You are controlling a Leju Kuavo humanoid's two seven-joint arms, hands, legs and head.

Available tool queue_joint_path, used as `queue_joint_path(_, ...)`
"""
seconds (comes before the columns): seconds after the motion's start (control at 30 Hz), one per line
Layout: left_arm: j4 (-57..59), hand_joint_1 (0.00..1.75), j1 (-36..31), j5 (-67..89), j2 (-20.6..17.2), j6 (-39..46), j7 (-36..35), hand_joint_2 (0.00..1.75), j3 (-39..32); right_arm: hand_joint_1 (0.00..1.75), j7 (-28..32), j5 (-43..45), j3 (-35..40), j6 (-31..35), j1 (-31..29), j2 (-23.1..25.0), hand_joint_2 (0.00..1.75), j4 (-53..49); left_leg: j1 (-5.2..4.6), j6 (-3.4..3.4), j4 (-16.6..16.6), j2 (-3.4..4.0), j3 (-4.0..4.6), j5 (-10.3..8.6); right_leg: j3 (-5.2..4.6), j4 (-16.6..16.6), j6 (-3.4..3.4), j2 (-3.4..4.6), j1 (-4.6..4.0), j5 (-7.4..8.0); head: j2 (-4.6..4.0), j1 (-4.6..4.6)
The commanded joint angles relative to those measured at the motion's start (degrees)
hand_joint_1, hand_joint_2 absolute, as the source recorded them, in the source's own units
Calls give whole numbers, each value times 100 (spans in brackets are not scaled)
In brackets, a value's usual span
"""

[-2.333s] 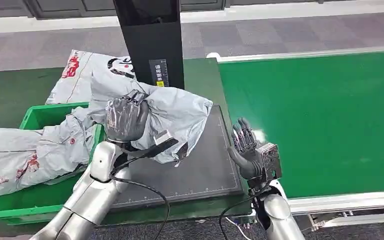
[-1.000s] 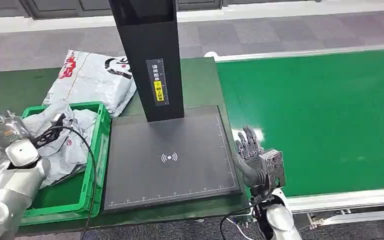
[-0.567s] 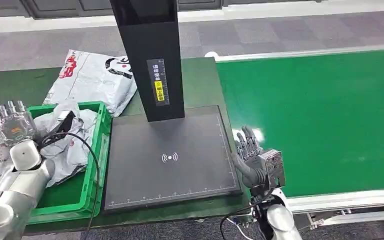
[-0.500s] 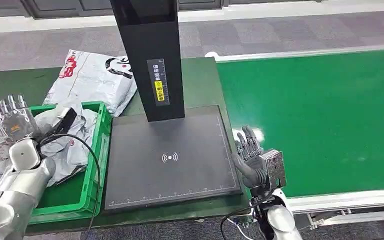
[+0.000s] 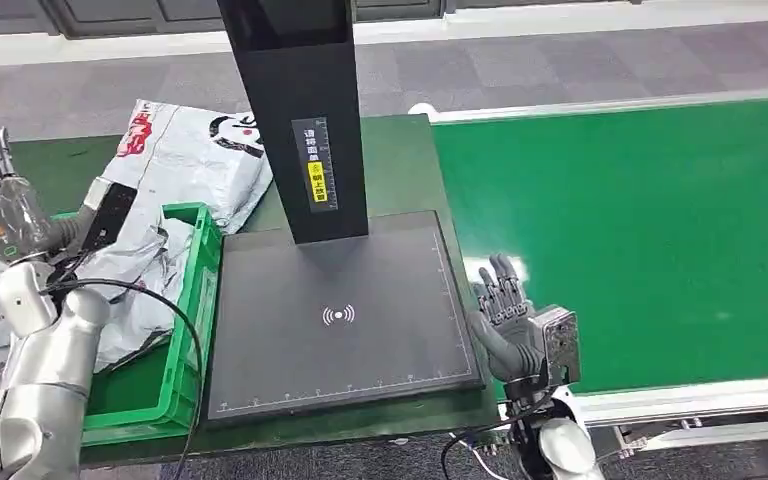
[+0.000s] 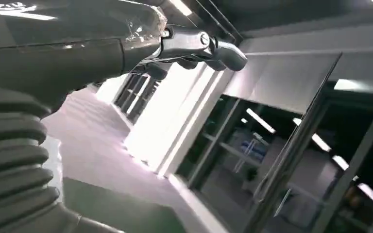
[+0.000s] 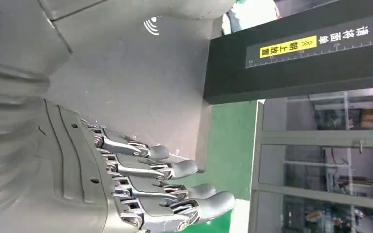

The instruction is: Moved the parcel from conveyor to table for the left to box.

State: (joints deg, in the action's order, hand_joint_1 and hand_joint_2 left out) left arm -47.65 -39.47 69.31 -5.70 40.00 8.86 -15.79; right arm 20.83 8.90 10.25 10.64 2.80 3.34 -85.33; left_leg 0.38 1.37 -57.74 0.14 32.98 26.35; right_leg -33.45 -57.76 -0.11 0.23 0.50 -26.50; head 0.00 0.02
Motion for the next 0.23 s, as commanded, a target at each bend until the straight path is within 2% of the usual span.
queue_joint_path(0.03, 38, 0, -89, -2541, 493, -623, 1153, 175, -73, 0, 113, -122, -166, 67, -119, -81, 175, 96, 2, -6, 7, -26, 0, -9, 13, 14, 3, -27, -3, 3, 0, 0)
queue_joint_path(0.13, -443, 0, 311, -3312, 725, -1149, 993, 175, 939, 0, 170, -346, -127, 178, -277, -91, 175, 179, 2, -10, 14, -40, -1, -14, 20, 24, 6, -41, -3, 5, 0, 0)
queue_joint_path(0.23, -467, 0, 358, -3346, 772, -1023, 924, 175, 1086, 0, 170, -346, -118, 180, -312, -90, 175, 210, 0, -6, 0, -23, 5, -5, 6, 6, 4, -23, 0, 1, 0, 0)
